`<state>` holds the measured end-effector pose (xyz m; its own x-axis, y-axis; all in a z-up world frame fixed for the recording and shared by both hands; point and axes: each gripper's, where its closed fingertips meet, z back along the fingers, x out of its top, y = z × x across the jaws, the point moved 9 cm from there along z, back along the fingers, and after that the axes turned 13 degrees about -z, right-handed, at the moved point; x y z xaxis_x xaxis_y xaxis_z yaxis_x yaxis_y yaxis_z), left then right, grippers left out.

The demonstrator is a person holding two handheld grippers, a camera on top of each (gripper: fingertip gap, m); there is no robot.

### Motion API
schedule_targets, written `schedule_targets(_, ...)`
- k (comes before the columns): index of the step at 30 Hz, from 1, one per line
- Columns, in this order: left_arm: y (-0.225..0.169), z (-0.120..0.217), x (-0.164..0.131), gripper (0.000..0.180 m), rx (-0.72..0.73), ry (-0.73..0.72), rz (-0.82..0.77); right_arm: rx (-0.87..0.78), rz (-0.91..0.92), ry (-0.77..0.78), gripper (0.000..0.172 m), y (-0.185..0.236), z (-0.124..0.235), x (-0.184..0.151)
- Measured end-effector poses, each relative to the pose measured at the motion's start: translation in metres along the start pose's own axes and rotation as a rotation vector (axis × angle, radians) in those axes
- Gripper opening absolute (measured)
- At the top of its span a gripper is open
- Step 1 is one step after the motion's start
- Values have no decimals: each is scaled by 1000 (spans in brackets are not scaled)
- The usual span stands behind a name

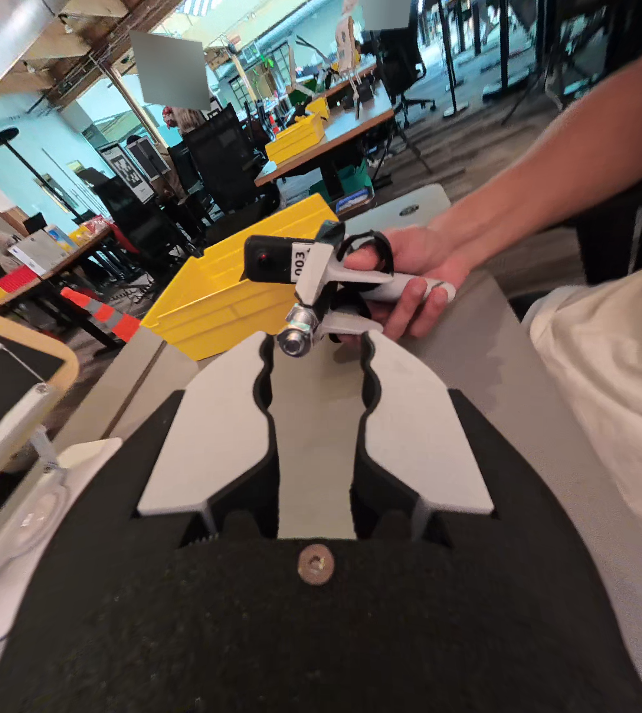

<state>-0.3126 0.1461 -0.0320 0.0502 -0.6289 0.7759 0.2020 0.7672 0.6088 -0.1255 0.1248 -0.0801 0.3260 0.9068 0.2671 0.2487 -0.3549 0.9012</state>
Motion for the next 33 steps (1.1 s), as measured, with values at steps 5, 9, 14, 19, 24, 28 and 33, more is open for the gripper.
schedule_targets(5,-8,-3,2,28,1,67,-160,31,-83,77,17,-4,-7,-7)
schedule_targets(9,-7,-1,3,19,22,87,-190,26,-76,83,16,-5,-10,-8)
schedule_targets(14,-1,-4,4,19,5,136,195,-26,155,30,16,-1,-8,-7)
schedule_targets(19,10,-3,1,19,-87,80,794,-70,517,-26,17,6,-10,-11)
schedule_targets(24,10,-3,-16,19,-175,-119,1380,-181,830,-53,17,12,-13,-16)
schedule_targets(28,6,-4,-30,19,-235,-208,1567,-218,845,-53,17,10,-13,-16)
schedule_targets(33,14,-6,-22,64,-208,-231,1323,-186,769,-81,16,10,-9,-12)
